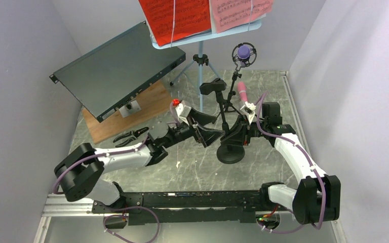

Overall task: Pack up the instrument practice props
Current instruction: Unscrew the knob on the microphone stand.

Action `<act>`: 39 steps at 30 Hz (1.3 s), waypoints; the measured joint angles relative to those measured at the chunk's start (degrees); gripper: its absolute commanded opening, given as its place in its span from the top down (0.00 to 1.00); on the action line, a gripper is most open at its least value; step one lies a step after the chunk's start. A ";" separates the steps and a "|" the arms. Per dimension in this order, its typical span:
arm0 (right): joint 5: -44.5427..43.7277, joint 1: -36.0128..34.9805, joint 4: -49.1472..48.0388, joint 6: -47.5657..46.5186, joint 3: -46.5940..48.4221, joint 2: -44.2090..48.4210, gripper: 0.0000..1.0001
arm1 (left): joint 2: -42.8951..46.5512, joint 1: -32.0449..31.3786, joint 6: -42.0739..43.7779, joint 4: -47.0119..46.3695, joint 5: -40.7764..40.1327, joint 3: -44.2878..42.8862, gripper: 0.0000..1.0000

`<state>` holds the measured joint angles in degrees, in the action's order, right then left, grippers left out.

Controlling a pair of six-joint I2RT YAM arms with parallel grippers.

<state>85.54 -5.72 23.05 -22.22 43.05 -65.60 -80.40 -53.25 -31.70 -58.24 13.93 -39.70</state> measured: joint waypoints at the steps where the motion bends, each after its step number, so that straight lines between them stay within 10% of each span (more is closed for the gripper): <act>1: 0.04 0.00 -0.28 0.24 -0.04 0.02 1.00 | -0.87 0.04 -0.46 -0.81 0.85 -0.44 0.01; 9: 0.26 0.00 -1.27 1.05 -0.07 0.04 1.00 | -7.80 0.31 -4.46 -4.98 6.16 -4.07 0.31; 14: 0.24 0.00 -1.20 0.87 -0.07 0.04 1.00 | -9.92 0.33 -6.51 -4.57 7.17 -5.66 1.00; 20: -4.59 0.17 -0.35 0.55 -0.07 0.42 1.00 | -9.55 -1.05 -6.51 -1.29 2.43 -6.08 1.00; 27: -19.80 -0.20 -4.92 8.57 -0.83 2.36 1.00 | -8.11 -12.35 -7.30 32.02 -36.28 -19.78 1.00; 33: -27.50 -0.42 -8.17 12.39 -1.16 2.97 1.00 | -15.06 -15.63 -11.82 49.31 -52.78 -33.77 1.00; 39: -21.94 -0.39 -5.62 10.47 -1.38 2.60 1.00 | -8.72 -15.45 -7.19 30.84 -46.23 -18.32 0.13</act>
<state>63.59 -6.11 17.43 -11.75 41.67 -63.00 -89.12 -68.71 -38.89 -27.40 -32.29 -58.02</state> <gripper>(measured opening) 0.214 0.574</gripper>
